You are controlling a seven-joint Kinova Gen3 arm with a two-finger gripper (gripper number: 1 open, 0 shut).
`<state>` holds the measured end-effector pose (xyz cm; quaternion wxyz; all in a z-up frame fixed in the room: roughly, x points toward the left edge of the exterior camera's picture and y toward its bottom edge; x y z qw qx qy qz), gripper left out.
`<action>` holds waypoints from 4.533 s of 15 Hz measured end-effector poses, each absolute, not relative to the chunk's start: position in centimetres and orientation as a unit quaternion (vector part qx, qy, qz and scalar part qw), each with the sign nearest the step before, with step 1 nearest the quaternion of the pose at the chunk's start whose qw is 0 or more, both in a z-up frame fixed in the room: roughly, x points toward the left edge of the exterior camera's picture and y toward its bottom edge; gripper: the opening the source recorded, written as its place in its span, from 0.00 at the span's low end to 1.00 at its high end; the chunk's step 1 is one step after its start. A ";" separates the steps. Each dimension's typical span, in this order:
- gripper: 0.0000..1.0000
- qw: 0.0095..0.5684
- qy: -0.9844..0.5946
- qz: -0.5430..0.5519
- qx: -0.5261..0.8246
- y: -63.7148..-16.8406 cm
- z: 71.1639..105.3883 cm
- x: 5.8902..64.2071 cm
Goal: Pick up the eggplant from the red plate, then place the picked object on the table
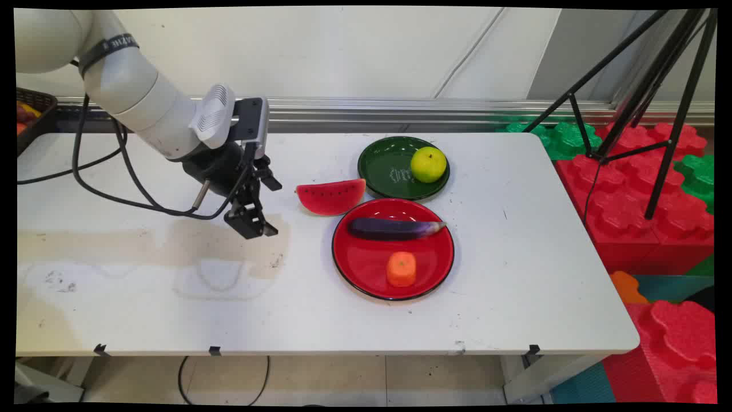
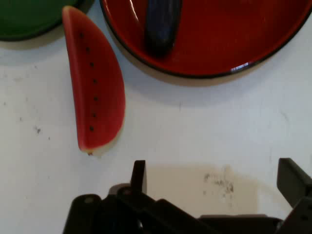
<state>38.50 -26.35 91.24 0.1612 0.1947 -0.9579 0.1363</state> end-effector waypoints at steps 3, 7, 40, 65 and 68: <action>1.00 0.175 -0.953 0.143 0.201 -26.6 91.7 37.9; 1.00 0.191 -0.944 0.154 0.219 -27.1 92.6 36.1; 1.00 0.090 -0.954 0.102 0.266 -40.9 81.9 17.5; 0.00 0.100 -0.929 0.165 0.316 -36.1 91.6 22.7; 0.00 0.097 -0.921 0.162 0.340 -33.7 92.4 25.1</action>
